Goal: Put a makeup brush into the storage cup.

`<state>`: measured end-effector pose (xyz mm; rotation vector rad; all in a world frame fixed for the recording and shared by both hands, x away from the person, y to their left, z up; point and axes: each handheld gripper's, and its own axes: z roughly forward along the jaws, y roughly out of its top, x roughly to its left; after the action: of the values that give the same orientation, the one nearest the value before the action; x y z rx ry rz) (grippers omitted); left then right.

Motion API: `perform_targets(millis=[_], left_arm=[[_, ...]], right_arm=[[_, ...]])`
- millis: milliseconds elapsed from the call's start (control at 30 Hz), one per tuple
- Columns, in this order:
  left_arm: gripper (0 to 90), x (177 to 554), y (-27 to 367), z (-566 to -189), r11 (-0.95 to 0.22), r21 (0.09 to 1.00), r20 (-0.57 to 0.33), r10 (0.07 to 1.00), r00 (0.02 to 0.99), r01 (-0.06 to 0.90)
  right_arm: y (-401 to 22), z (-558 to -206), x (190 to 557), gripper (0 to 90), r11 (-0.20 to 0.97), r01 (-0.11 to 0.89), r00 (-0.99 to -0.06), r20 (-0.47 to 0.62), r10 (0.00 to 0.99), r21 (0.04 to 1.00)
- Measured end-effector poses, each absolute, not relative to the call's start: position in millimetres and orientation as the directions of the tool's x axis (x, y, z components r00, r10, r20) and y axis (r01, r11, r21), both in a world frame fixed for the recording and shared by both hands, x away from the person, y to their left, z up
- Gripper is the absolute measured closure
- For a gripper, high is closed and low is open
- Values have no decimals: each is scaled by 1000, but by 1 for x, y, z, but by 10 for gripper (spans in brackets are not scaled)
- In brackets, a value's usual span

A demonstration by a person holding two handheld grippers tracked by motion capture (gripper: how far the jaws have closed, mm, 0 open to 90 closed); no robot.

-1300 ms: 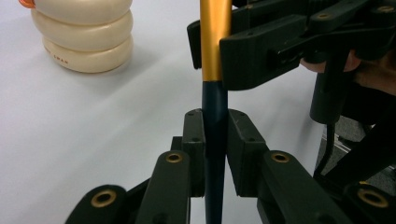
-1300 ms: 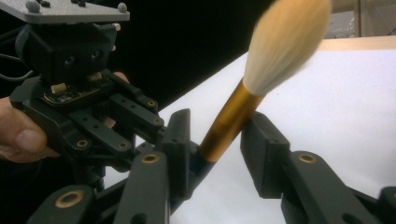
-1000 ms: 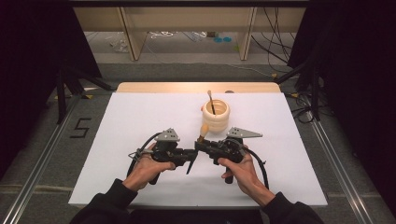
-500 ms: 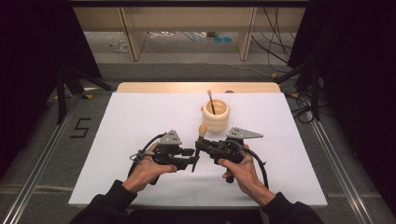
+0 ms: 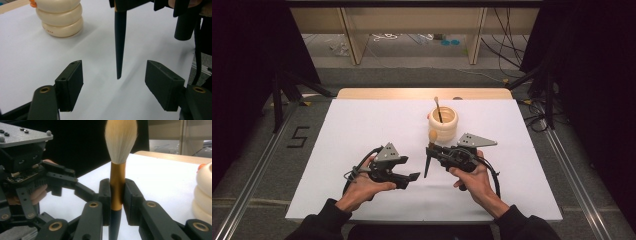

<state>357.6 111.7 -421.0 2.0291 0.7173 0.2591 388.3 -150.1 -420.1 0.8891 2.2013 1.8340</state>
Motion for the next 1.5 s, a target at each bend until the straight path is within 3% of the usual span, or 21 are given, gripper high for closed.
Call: perform_targets(millis=[733, 1500], left_arm=[[157, 340, 137, -430, -334, 852, -85, 672, 736, 403], [159, 323, 142, -441, -310, 867, -78, 688, 722, 390]], right_arm=[[-163, -409, 409, 781, 99, 298, -800, 192, 569, 949], [-169, -398, 431, 781, 115, 285, -779, 160, 606, 952]])
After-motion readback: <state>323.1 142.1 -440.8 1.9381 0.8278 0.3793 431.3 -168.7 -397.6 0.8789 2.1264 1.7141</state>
